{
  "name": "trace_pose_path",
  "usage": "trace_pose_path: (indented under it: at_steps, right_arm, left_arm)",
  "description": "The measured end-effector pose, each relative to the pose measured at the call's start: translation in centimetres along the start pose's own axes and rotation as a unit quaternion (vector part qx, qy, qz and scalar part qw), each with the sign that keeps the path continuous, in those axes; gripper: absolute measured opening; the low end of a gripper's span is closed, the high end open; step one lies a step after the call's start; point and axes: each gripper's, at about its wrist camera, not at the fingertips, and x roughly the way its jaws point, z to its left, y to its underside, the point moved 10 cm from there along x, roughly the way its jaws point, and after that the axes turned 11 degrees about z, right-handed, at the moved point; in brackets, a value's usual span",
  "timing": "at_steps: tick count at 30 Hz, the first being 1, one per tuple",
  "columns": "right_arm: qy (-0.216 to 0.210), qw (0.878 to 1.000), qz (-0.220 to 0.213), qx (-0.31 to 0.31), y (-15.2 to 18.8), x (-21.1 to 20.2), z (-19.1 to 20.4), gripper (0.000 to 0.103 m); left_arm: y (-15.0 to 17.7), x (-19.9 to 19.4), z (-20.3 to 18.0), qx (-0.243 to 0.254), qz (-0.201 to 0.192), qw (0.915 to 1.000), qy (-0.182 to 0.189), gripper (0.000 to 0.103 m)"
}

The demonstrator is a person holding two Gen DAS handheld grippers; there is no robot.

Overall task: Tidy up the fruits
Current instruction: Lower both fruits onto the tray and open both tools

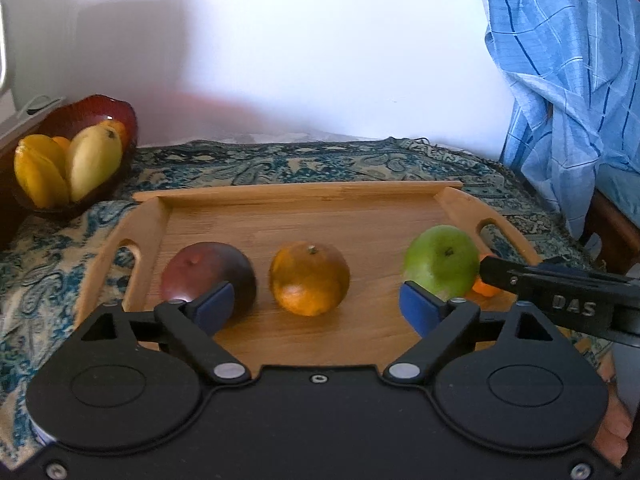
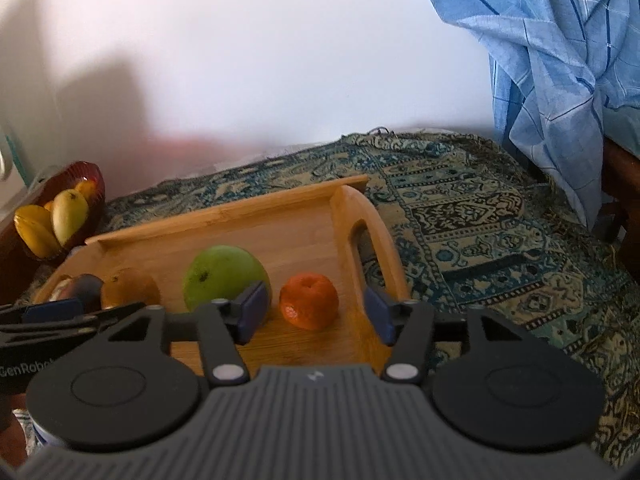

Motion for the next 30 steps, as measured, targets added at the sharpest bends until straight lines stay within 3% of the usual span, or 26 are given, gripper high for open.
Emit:
trace_pose_path:
  at_steps: [12,30]
  right_arm:
    - [-0.010,0.998,-0.044,-0.039,1.0,-3.0,1.8,0.092]
    - [-0.020,0.996,-0.062,-0.066,5.5,-6.6,3.9,0.093]
  left_arm:
    - [2.3,-2.8,2.2,-0.018,-0.002,0.9996,-0.020,0.094]
    - [5.7,-6.6,3.8,-0.028,-0.017,0.9992,-0.023,0.098]
